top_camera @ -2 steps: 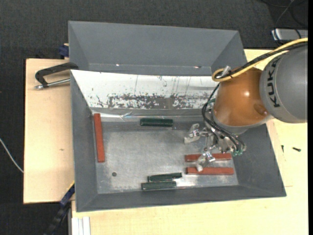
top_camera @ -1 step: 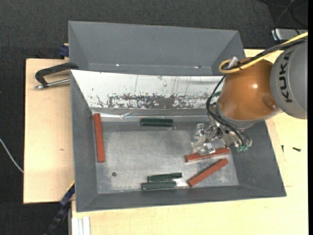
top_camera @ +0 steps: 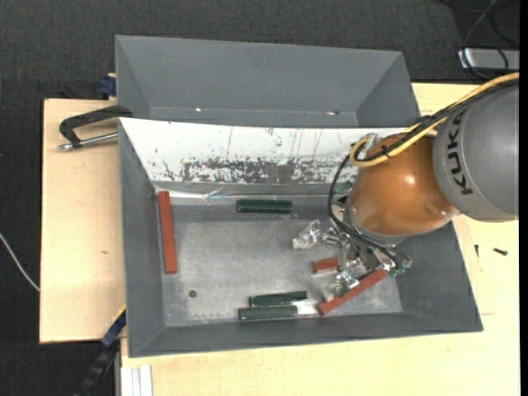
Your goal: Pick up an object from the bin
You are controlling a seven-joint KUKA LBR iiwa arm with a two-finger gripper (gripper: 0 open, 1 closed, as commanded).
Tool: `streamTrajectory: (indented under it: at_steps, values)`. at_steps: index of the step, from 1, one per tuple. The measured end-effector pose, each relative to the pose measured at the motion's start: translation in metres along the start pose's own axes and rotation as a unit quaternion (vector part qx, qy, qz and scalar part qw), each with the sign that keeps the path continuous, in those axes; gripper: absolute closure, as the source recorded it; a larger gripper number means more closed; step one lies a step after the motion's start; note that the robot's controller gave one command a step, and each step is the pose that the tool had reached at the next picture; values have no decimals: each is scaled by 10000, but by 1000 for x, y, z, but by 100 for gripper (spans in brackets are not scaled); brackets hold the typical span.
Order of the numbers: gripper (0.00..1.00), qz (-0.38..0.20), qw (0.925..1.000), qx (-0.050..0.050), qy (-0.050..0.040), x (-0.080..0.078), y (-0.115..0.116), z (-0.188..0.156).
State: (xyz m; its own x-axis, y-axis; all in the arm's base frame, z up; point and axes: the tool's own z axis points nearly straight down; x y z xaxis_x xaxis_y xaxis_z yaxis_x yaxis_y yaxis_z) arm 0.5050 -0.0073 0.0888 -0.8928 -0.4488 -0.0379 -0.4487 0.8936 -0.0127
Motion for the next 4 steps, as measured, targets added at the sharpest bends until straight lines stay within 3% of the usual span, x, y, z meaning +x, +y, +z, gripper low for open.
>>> streamTrajectory:
  at_steps: [1, 2, 3, 4]
  values:
    - [0, -6, 10000, 8, -1, 0, 0, -1]
    - [100, 95, 9998, -33, 164, -20, -73, 14]
    - [100, 95, 9998, -34, 164, -20, -73, 14]
    - [100, 118, 9999, -24, 118, -30, -62, -173]
